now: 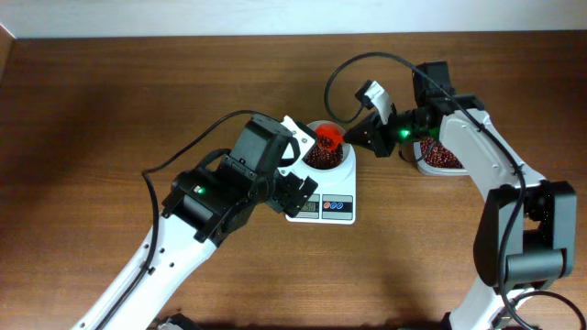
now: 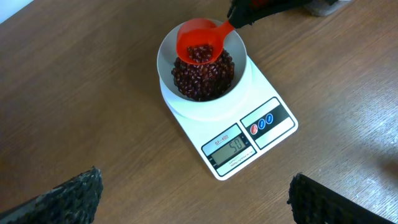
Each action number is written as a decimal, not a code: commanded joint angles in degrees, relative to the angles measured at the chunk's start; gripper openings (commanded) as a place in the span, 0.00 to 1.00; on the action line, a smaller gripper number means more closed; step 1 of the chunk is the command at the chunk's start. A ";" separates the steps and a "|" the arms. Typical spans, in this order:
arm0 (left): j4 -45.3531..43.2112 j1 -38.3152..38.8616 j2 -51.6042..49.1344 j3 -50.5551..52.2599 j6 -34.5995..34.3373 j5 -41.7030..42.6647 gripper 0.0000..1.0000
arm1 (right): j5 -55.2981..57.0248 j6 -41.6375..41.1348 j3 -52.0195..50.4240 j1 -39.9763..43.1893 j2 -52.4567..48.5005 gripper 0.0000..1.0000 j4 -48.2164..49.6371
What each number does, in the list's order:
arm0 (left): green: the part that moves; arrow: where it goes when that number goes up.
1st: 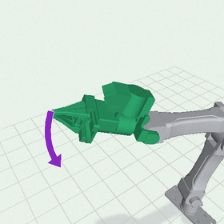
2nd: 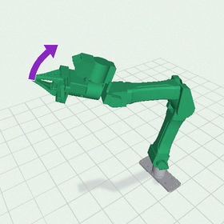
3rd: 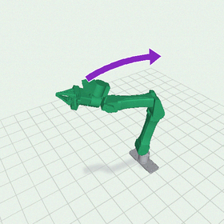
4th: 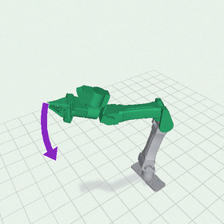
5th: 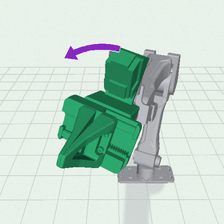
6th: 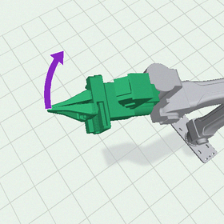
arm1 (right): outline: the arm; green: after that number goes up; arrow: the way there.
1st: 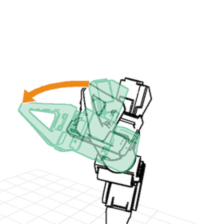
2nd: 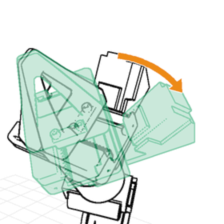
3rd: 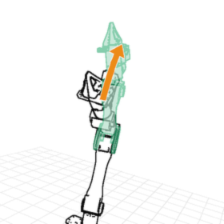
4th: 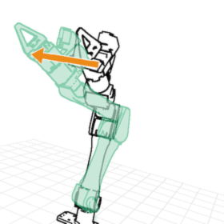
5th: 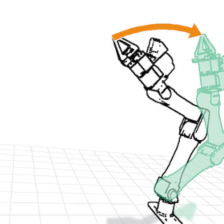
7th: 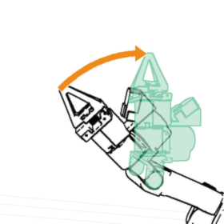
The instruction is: Scoop item into bowl and weigh 50g on scale
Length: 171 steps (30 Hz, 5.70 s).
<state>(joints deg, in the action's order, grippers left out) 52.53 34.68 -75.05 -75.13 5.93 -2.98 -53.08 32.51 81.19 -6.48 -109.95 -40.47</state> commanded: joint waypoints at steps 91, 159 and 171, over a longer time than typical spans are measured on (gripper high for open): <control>-0.13 -0.33 0.02 -0.87 -0.72 0.59 0.99 | 36.24 -46.80 2.51 18.84 16.02 0.04 -13.79; -0.13 -0.33 0.02 -0.87 -0.72 0.59 0.99 | 37.18 -17.77 -2.21 21.99 12.17 0.99 -18.69; 2.73 -0.33 -3.13 -0.66 -12.48 2.86 0.99 | 37.18 -17.77 -2.21 21.99 12.17 0.99 -18.67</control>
<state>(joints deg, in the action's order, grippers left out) 54.22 34.68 -75.90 -75.13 3.27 0.82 -14.96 14.17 79.29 15.46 -97.71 -59.35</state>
